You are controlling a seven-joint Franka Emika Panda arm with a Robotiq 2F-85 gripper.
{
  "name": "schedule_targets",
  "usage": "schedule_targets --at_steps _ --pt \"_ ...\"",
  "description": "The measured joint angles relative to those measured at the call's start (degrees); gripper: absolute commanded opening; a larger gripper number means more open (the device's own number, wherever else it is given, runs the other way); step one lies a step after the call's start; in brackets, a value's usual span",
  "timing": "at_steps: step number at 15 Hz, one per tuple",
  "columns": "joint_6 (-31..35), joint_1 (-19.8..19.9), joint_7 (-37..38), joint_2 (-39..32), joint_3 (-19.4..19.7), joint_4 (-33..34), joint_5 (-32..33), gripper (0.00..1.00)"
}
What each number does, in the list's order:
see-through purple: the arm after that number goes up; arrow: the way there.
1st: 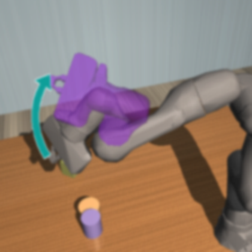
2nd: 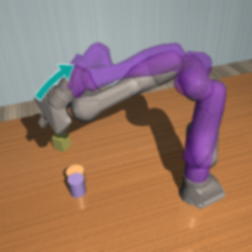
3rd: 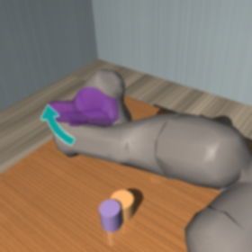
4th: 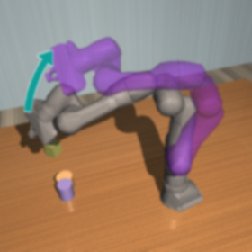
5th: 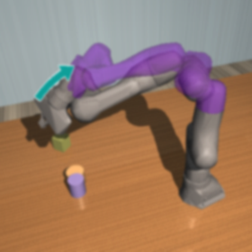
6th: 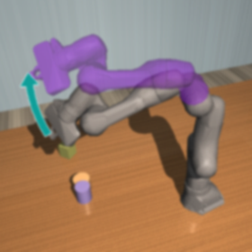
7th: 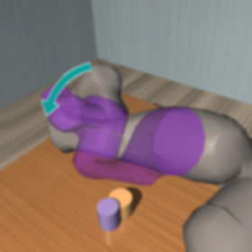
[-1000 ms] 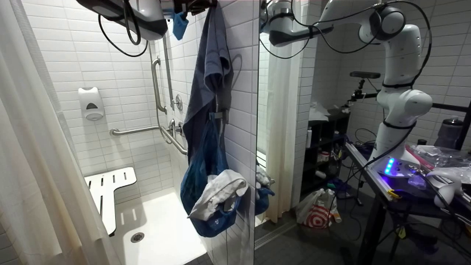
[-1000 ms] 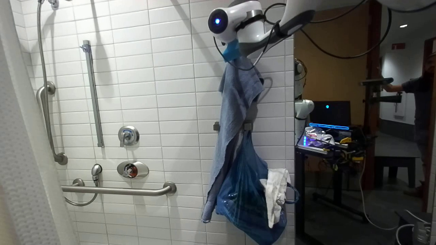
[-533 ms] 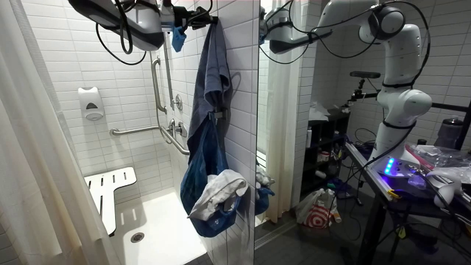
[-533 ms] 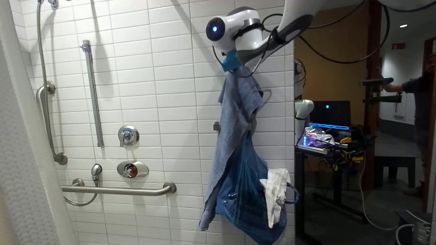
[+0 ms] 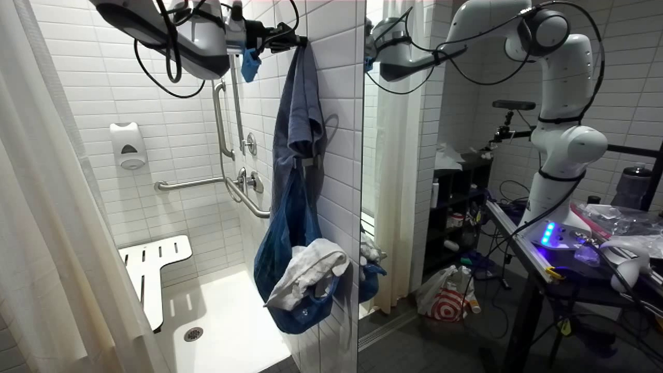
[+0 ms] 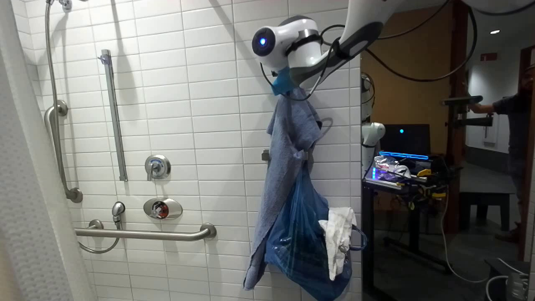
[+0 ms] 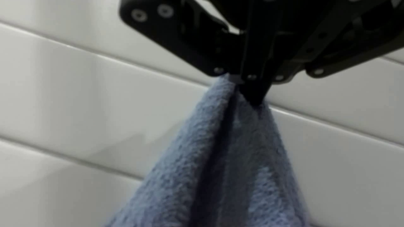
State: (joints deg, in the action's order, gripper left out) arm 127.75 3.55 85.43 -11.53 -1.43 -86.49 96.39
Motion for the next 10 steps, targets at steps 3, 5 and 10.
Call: schedule_targets --at_steps 3,5,10 --pt "0.01 -0.01 0.24 0.08 0.01 -0.04 -0.24 0.00" --pt "0.04 -0.02 0.58 0.25 0.08 -0.04 -0.50 0.00" --pt "0.18 0.00 1.30 1.58 0.86 0.42 -1.04 0.00"
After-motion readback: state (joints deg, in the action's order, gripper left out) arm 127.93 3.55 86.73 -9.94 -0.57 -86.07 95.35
